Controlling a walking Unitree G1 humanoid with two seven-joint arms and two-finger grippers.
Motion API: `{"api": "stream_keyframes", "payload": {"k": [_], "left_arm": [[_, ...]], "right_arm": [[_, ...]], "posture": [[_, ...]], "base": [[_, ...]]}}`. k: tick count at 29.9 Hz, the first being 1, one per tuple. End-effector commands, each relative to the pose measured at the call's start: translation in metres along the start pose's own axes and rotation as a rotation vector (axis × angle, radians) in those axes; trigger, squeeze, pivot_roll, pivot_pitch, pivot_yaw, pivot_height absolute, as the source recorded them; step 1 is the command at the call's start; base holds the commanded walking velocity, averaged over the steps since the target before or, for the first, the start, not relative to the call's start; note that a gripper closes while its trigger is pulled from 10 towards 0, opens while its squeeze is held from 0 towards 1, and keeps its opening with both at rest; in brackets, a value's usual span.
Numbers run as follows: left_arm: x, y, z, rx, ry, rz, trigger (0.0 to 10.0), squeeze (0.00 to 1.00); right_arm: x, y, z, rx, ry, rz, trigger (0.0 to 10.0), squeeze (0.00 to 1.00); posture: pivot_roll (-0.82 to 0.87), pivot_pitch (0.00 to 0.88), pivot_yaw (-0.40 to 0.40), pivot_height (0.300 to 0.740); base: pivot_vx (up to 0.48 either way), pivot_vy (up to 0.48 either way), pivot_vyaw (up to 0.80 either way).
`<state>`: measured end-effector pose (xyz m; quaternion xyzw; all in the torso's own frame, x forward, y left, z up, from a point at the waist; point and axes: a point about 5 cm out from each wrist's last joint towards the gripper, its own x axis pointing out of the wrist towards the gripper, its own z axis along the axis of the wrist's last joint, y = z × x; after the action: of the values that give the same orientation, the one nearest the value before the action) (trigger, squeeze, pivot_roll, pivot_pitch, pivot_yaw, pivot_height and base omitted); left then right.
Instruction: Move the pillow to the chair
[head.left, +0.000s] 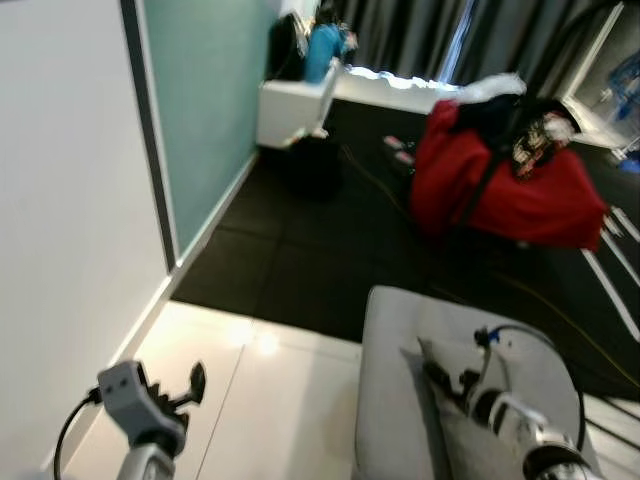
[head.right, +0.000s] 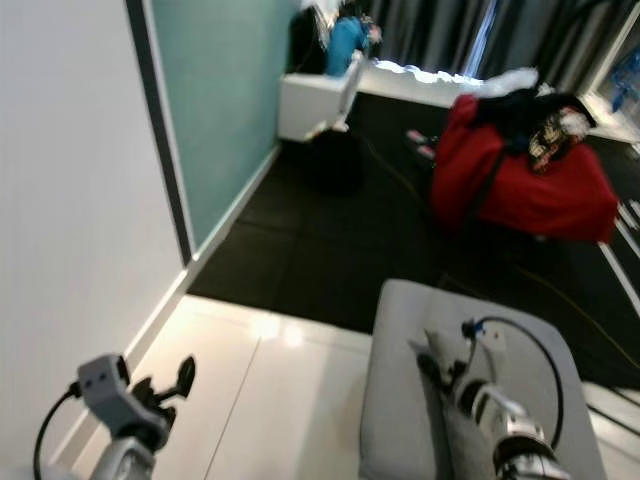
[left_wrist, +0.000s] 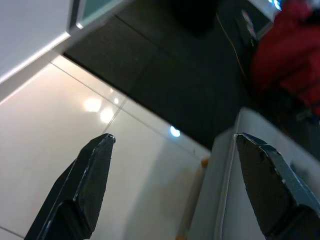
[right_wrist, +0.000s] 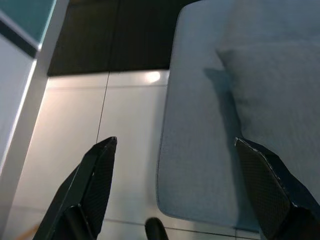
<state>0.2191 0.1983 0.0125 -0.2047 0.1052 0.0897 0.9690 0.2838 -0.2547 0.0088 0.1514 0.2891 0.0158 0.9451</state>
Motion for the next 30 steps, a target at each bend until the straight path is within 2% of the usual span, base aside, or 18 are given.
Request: {"api": "stream_keyframes", "payload": {"k": [1,14,16,30], "left_arm": [[0.0004,0.0007,-0.0009,0.018,0.005,0.002,10.0,0.00],[0.0025,0.0057,-0.0022,0.034,0.027,-0.021,10.0,0.00],[0.0029,0.0057,-0.0020,0.038,0.027,-0.021,10.0,0.00],[0.0033,0.0030,-0.0007,0.045,0.020,-0.028,10.0,0.00]], "right_arm": [[-0.0021,-0.0039,-0.0066,-0.002,0.021,-0.020,10.0,0.00],[-0.0003,0.0011,-0.0106,0.000,0.014,-0.008,10.0,0.00],[-0.0002,0.0013,-0.0101,0.005,0.008,-0.009,10.0,0.00],[-0.0004,0.0008,-0.0048,-0.015,-0.025,-0.009,10.0,0.00]], "posture": [[-0.12,0.000,-0.091,0.740],[-0.10,0.000,-0.080,0.740],[-0.10,0.000,-0.080,0.740],[-0.11,0.000,-0.088,0.740]], "base": [[0.000,0.000,-0.78],[0.000,0.000,-0.78],[0.000,0.000,0.00],[0.000,-0.480,0.00]]}}
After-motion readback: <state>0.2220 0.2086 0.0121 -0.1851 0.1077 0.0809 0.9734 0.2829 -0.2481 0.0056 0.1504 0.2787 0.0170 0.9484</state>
